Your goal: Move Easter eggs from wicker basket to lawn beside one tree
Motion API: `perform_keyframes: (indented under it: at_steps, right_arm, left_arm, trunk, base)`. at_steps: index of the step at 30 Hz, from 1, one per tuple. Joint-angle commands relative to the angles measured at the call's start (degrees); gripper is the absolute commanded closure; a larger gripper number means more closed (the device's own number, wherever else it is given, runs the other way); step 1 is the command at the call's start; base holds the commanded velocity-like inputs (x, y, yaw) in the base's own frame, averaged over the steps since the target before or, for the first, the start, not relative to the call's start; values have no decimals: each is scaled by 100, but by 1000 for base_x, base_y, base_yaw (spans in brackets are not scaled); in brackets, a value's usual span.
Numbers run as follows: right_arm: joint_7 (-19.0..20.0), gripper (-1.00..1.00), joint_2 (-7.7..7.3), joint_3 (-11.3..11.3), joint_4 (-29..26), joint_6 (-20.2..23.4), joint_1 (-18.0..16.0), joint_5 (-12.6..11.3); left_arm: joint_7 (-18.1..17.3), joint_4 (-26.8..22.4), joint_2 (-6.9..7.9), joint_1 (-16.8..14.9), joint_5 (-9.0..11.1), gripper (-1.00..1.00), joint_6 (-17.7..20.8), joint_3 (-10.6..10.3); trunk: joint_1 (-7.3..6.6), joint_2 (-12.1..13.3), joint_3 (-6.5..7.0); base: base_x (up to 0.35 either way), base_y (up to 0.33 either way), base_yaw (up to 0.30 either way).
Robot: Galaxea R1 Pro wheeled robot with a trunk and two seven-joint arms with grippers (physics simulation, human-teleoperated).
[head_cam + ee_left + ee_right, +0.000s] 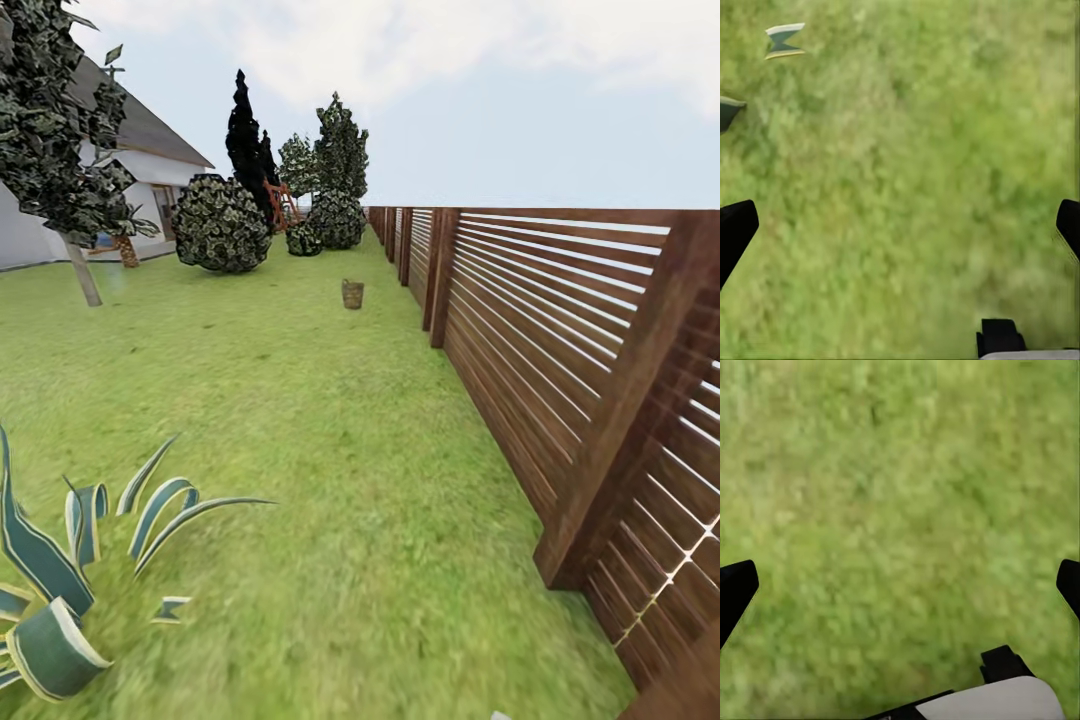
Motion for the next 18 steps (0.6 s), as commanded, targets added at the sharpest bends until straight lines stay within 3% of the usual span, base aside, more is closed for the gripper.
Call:
perform_keyframes:
  at_steps: [1,18]
  right_arm:
    - [-12,-100,1,9,2,-25,-3,-59]
    - [-12,-100,1,11,2,-25,-1,-57]
  left_arm:
    - [48,5,2,-6,-22,-100,-15,-47]
    - [48,5,8,-8,-22,-100,-15,-47]
  trunk:
    - [3,-3,-6]
    - [3,-3,-6]
  base:
    - [267,-66,0]
    - [268,-85,0]
